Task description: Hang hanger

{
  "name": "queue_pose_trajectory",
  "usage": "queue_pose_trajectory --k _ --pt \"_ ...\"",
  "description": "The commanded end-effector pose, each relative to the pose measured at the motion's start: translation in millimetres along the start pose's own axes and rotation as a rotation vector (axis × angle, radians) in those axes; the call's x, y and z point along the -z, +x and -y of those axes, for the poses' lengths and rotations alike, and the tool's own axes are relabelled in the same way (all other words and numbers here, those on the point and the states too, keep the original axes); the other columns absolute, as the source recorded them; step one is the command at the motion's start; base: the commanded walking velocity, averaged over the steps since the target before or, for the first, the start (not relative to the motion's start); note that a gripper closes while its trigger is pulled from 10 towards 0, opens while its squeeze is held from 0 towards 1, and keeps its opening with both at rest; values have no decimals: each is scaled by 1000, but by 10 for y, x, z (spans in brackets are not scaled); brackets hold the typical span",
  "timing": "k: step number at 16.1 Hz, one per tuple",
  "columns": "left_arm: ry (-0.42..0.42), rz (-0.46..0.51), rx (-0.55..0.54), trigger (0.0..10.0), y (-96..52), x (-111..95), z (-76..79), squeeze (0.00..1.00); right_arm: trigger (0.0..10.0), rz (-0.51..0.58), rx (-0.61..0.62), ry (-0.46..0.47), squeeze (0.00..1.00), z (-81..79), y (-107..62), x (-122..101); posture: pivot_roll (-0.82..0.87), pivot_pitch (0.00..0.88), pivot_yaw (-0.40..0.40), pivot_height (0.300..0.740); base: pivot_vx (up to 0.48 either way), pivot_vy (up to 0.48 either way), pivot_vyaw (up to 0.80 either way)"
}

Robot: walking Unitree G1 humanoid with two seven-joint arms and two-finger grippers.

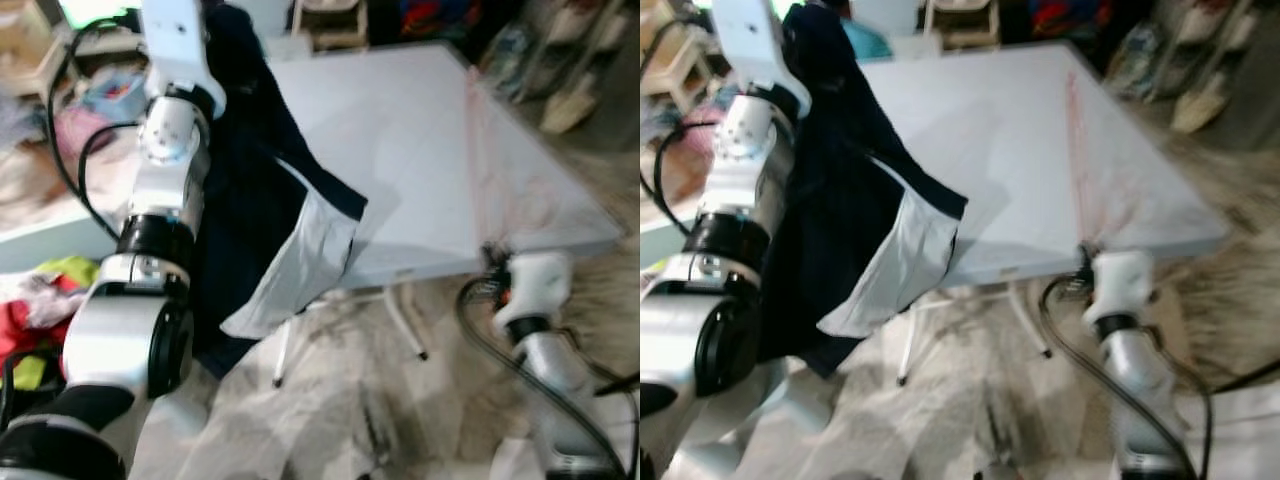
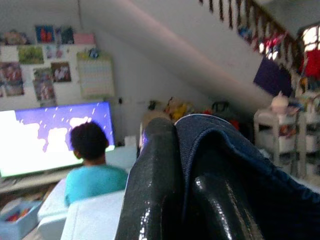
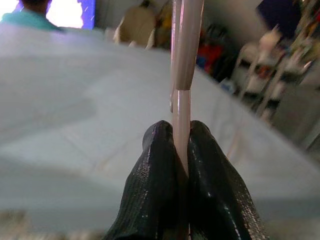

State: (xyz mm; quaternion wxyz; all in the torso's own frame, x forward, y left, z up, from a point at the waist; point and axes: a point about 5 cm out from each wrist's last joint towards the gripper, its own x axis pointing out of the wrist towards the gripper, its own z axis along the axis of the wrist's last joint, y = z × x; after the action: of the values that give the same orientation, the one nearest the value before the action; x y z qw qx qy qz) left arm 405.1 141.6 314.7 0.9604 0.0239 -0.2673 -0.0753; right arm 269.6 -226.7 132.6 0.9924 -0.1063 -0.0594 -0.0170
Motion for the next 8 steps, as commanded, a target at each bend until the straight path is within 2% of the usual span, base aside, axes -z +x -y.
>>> queue_pose_trajectory --k 1,5,6,8 --pt "20 40 -28 10000 29 -101 -115 0 0 18 -41 13 0 -109 9 -29 -61 72 36 740 300 0 0" --pt "33 28 -37 10000 20 -67 -155 0 0 11 -53 15 0 -157 -10 1 -57 70 34 740 293 0 0" --pt "35 26 -35 10000 19 -58 -153 0 0 11 -56 15 0 -164 -14 3 -57 70 34 740 0 0 0" --pt "-11 -42 22 10000 23 58 -54 0 0 4 -60 14 0 -164 -20 24 -56 69 32 740 0 0 0"
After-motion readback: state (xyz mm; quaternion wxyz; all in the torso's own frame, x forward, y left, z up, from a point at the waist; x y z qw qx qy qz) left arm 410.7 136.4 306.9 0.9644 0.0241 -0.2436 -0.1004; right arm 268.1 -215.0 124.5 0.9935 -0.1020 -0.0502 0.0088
